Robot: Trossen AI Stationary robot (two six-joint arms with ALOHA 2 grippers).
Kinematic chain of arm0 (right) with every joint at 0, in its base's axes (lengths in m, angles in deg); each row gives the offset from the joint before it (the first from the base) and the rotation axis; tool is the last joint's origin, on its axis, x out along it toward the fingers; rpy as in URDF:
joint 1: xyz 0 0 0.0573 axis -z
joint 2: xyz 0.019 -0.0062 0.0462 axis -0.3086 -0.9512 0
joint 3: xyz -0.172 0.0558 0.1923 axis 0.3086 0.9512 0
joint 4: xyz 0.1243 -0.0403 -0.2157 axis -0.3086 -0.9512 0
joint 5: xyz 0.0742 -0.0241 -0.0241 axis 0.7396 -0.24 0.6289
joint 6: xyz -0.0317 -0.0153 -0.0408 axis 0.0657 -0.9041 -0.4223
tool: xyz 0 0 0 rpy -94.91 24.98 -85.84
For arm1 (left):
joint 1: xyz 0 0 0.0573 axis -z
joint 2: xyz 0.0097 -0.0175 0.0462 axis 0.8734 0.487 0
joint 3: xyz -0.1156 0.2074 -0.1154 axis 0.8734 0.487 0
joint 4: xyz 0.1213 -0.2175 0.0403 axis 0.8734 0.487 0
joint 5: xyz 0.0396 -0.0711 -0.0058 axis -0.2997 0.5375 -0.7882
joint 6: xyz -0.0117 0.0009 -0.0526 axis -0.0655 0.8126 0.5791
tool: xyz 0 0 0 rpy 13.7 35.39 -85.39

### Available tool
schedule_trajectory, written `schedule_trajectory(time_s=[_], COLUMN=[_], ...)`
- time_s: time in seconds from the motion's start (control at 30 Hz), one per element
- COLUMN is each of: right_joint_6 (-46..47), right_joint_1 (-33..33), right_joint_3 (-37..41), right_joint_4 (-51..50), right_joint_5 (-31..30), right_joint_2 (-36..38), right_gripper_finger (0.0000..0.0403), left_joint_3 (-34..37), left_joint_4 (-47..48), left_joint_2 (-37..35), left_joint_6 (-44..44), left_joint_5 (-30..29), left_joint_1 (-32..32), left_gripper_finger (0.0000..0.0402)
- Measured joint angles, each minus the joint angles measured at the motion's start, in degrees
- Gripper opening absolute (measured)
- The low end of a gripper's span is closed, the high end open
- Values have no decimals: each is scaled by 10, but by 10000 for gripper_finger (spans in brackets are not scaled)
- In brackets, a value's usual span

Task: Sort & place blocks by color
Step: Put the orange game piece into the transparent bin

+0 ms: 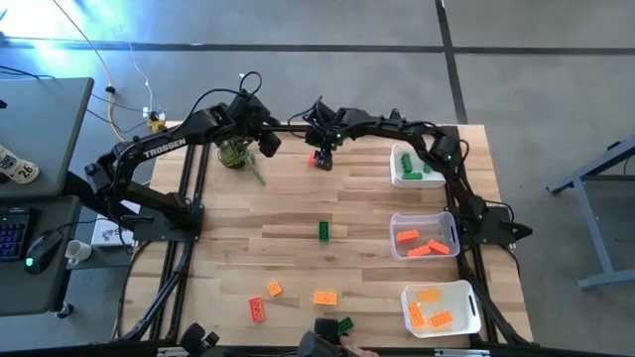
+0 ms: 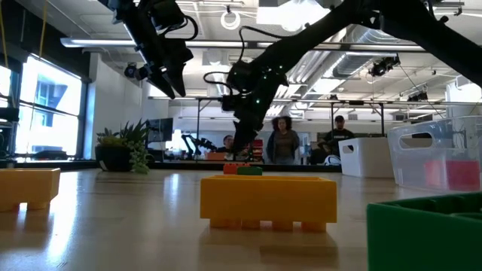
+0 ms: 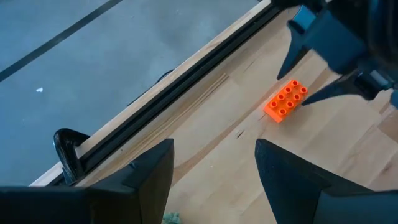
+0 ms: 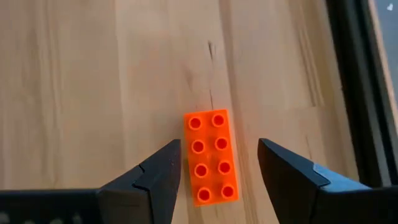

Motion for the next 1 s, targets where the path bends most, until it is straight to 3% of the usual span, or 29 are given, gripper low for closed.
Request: schedule_trajectory(time_s=[0.3,0.63,0.73,0.9,1.0], right_joint_6=[6,12,18,18,18], right_joint_1=[-6,-19,-22,-20,-15], right_joint_3=[0,0,0,-9,-21], right_joint_4=[-19,-21,-24,-39,-58], right_joint_5=[-4,-71,-85,-109,-120], right_joint_2=[-24,-50,-50,-51,-52], right_gripper_finger=[199,197,178,112,111], left_joint_3=[0,0,0,0,0], left_joint_4=[0,2,2,3,3], left_joint_2=[0,0,0,0,0], left_joint_6=[0,-10,-11,-11,-11], left_joint_5=[0,0,1,12,15], left_joint_1=[0,0,0,0,0], left_gripper_finger=[213,213,213,213,213])
